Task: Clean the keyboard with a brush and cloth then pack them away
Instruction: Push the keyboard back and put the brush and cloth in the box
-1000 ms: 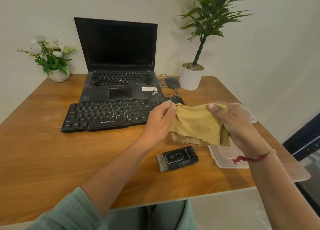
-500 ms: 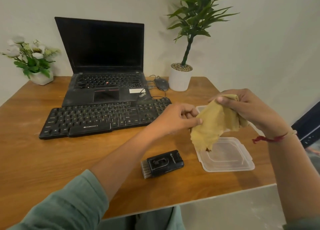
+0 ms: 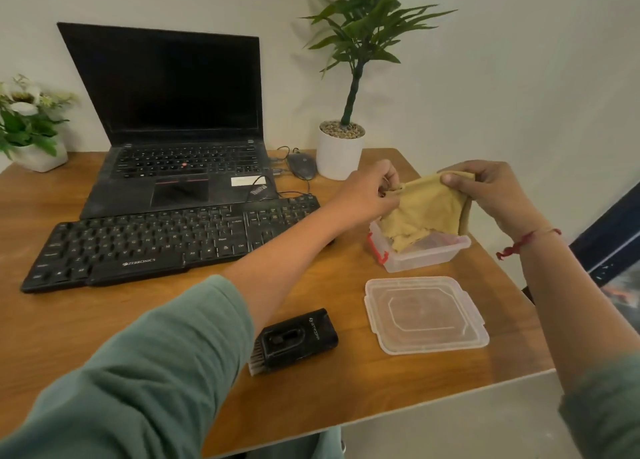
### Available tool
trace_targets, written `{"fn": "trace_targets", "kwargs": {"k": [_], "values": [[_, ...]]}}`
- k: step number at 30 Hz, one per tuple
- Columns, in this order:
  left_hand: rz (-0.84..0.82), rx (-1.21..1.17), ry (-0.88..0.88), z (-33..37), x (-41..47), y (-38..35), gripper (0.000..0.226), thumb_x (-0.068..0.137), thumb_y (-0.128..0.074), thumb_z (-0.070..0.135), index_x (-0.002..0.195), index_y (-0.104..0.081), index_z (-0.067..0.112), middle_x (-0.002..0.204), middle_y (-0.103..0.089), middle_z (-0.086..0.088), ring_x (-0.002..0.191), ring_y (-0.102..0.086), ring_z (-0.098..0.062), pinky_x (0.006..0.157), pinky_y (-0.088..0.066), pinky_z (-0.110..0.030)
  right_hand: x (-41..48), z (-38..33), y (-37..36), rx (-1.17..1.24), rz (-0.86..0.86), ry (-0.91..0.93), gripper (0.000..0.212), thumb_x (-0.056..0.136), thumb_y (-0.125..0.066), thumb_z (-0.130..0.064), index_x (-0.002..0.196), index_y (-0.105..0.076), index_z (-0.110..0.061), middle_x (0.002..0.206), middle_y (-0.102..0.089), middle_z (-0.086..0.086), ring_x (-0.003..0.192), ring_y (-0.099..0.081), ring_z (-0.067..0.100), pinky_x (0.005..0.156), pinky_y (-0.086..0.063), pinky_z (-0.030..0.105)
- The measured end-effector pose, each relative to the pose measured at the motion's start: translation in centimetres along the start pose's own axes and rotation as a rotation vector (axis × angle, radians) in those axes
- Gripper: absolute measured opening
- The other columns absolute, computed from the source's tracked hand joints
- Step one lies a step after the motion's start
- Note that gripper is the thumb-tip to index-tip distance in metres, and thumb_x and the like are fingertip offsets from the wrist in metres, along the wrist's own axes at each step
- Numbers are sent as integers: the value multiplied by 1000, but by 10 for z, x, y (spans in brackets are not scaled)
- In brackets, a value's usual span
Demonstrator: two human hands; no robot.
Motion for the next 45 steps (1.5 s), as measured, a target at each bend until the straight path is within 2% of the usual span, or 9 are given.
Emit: {"fn": "trace_targets", "kwargs": {"k": [6, 13, 23, 29, 33, 35, 38, 41, 45], "values": [[-100, 169, -1, -11, 21, -9, 29, 83, -69, 12, 110, -60, 17, 95, -61, 3, 79, -55, -6, 67, -46, -20, 12, 24, -3, -324, -282, -127, 21, 86, -66, -4, 100, -71, -18, 98, -69, 0, 89, -61, 8, 83, -47, 19], [108, 456, -239, 12, 23, -15, 16, 85, -56, 10, 97, -66, 15, 90, -53, 5, 79, -51, -13, 59, -36, -23, 3, 16, -3, -620, 145, 181, 22, 83, -60, -1, 93, -72, -15, 90, -64, 0, 74, -53, 18, 67, -39, 19], [-263, 566, -153, -14, -3, -57, 3, 85, -57, 23, 86, -60, 25, 80, -57, 7, 86, -51, -17, 80, -35, -37, -31, 45, -27, -790, -277, 19, 20, 78, -50, -28, 72, -68, -34, 81, -69, -1, 75, -58, 19, 72, -47, 33], [-493, 613, -57, -29, -4, -69, 53, 100, -29, 46, 67, -59, 18, 67, -56, 7, 83, -51, -12, 113, -9, -47, -33, 37, -38, -872, -360, 86, 34, 71, -22, -47, 45, -40, -32, 44, -33, -5, 47, -33, 13, 51, -23, 20], [-470, 685, -136, -27, -1, -73, 53, 101, -26, 40, 75, -64, 14, 78, -54, 5, 111, -51, -18, 117, -3, -49, -28, 36, -46, -1031, -272, 178, 51, 80, -17, -42, 66, -59, -15, 52, -47, 0, 49, -44, 14, 48, -26, 24], [-455, 689, -182, -27, -1, -73, 49, 101, -26, 36, 74, -62, 15, 75, -57, 5, 100, -55, -16, 118, -4, -46, -28, 35, -48, -1051, -215, 216, 54, 79, -13, -42, 70, -59, -17, 57, -55, 3, 52, -49, 17, 49, -27, 24], [-467, 660, -221, -30, -3, -74, 41, 100, -26, 32, 102, -64, 18, 99, -68, 1, 96, -58, -15, 117, -12, -45, -33, 38, -55, -1148, -314, 168, 45, 88, -16, -40, 61, -49, -25, 57, -51, -2, 56, -48, 17, 51, -26, 23], [-469, 754, -209, -34, 0, -76, 47, 100, -25, 33, 94, -68, 16, 98, -66, 0, 90, -56, -16, 110, -21, -43, -31, 39, -60, -1194, -429, 8, 47, 98, -27, -33, 54, -39, -21, 54, -44, -1, 53, -42, 14, 59, -29, 26], [-519, 735, -147, -42, 1, -77, 52, 100, -24, 39, 100, -72, 18, 118, -62, 0, 115, -51, -18, 116, -4, -48, -21, 37, -58, -1115, -321, -62, 45, 97, -35, -29, 56, -45, -14, 56, -47, 2, 54, -43, 16, 59, -35, 28]]}}
Point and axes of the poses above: each hand's wrist, its own x-axis towards the middle knuckle, its own y-axis out of the back of the hand, z = x × y, the point moved 5 cm from there along x, towards the middle knuckle
